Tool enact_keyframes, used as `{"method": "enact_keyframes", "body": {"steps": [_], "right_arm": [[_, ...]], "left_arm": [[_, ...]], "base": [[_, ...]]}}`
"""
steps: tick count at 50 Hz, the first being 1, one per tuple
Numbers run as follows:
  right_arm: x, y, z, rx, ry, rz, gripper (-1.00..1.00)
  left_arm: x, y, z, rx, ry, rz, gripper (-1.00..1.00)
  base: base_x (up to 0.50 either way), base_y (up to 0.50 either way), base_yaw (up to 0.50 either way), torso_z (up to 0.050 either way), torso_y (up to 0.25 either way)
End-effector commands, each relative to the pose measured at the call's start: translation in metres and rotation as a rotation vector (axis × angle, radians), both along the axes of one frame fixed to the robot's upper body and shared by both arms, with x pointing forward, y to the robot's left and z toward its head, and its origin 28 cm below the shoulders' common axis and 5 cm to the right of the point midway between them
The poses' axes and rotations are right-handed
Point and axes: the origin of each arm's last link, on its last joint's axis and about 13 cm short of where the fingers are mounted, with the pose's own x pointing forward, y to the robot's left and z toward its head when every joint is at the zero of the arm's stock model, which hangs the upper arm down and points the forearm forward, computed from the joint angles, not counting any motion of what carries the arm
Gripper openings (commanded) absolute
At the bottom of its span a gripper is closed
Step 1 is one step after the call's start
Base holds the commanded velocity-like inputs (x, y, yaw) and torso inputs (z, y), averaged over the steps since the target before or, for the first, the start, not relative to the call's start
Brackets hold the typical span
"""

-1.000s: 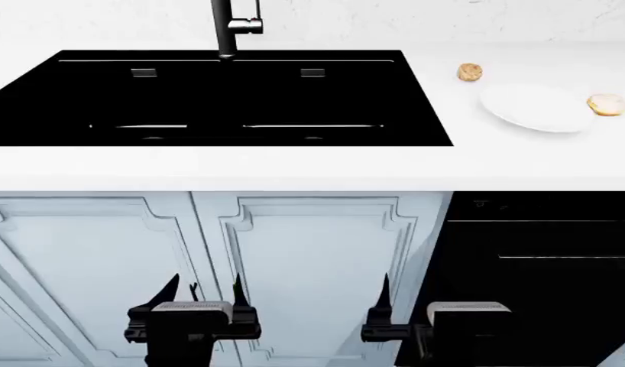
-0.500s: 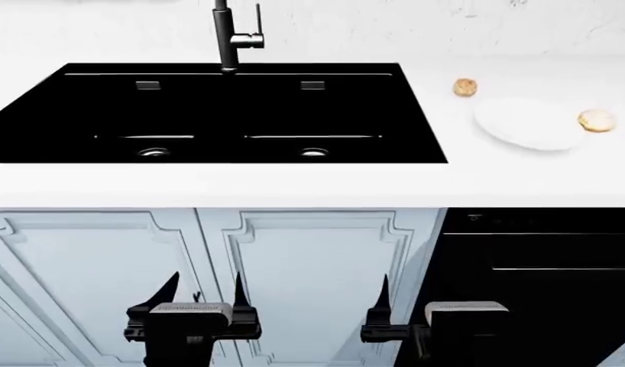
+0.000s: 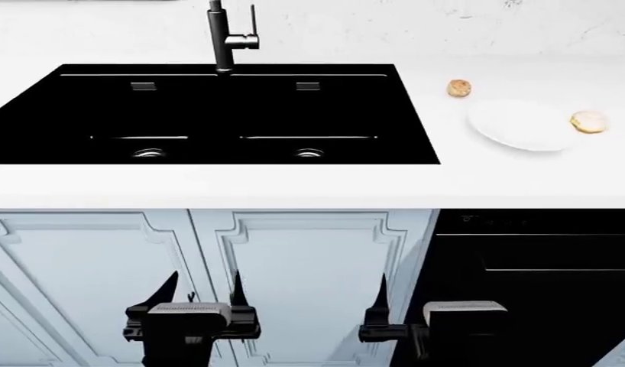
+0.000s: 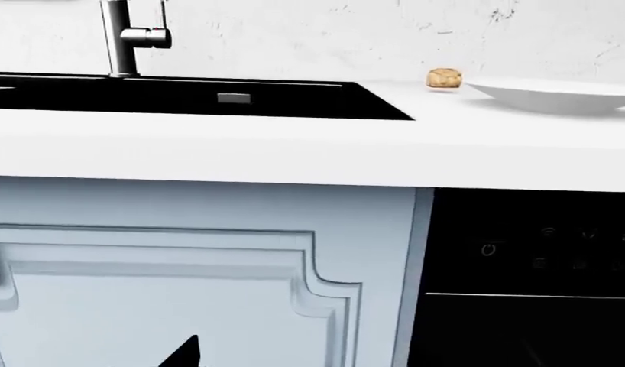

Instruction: Place the pastries on the plates.

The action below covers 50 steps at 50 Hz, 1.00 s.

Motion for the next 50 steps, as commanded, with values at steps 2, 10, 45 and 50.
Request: {"method": "enact_keyframes", "body": {"steps": [2, 10, 45, 50], "right_arm": [[0.0003, -0.0011, -0.0003, -0.012, 0.004, -0.004, 1.0], [-0.0001, -0.0011, 0.0001, -0.012, 0.001, -0.004, 1.0], [0.0006, 0.0001, -0.0005, -0.032, 0.006, 0.002, 1.0], [0.0005, -0.0001, -0.0004, -0.029, 0.003, 0.001, 1.0]], "left_arm": [[-0.0002, -0.0003, -0.0002, -0.01, 0.004, -0.004, 1.0], [-0.0003, -0.0002, 0.0001, -0.015, 0.003, 0.0, 1.0], [-0.0004, -0.0003, -0.0001, -0.013, 0.006, -0.005, 1.0], [-0.0002, -0.0006, 0.0, -0.014, 0.006, -0.005, 1.0]], "base": [[0.0, -0.49, 0.0, 0.0, 0.0], [0.0, -0.46, 0.0, 0.0, 0.0], [0.0, -0.45, 0.0, 0.0, 0.0], [0.0, -0.44, 0.0, 0.0, 0.0]]}}
